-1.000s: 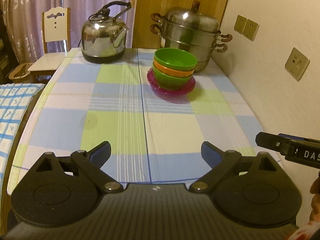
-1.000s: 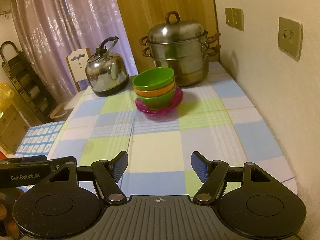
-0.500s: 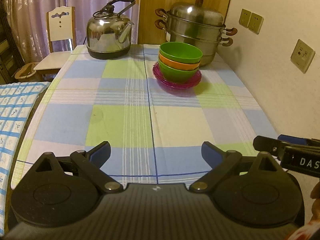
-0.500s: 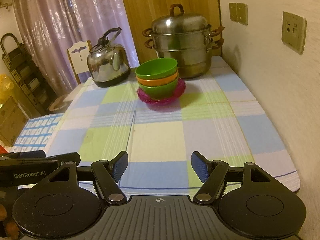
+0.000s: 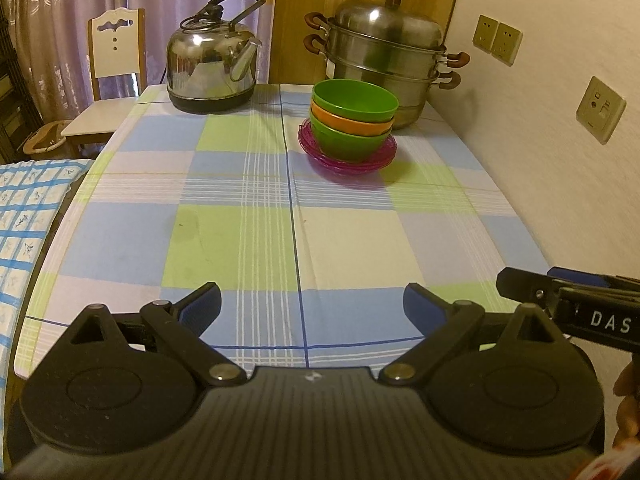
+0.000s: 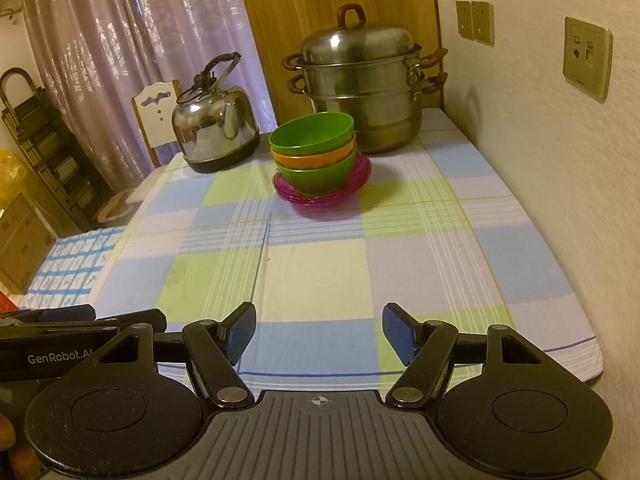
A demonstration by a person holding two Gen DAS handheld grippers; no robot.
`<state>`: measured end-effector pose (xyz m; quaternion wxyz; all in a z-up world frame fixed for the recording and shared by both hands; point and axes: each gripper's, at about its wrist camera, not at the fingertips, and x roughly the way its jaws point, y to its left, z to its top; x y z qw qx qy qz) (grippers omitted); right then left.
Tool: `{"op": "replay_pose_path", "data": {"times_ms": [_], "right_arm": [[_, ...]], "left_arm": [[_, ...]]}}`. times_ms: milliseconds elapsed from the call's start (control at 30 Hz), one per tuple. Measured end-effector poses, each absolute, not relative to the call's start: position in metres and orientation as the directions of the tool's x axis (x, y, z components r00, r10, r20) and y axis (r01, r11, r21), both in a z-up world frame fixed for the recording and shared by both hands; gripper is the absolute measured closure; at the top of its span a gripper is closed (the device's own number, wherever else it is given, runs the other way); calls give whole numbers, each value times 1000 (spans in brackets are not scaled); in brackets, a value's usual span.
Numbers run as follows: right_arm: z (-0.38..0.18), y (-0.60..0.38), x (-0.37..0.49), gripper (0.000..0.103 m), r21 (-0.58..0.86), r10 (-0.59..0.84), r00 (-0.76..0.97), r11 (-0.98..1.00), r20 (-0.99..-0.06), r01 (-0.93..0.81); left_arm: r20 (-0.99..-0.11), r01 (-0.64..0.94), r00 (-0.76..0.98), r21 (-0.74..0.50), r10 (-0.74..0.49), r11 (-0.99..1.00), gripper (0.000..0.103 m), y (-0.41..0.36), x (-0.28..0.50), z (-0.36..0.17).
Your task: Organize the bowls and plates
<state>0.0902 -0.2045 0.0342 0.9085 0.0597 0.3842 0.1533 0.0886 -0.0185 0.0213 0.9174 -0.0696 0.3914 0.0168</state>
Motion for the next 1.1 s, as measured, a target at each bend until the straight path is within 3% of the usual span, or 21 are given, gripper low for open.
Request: {"op": "replay_pose_path", "data": {"times_ms": [1100], "right_arm": [[31, -203, 90, 33, 203, 315, 661, 949, -681, -242]], "left_arm": [[-716, -78, 698, -111, -25, 991, 5, -22, 89, 20]]}}
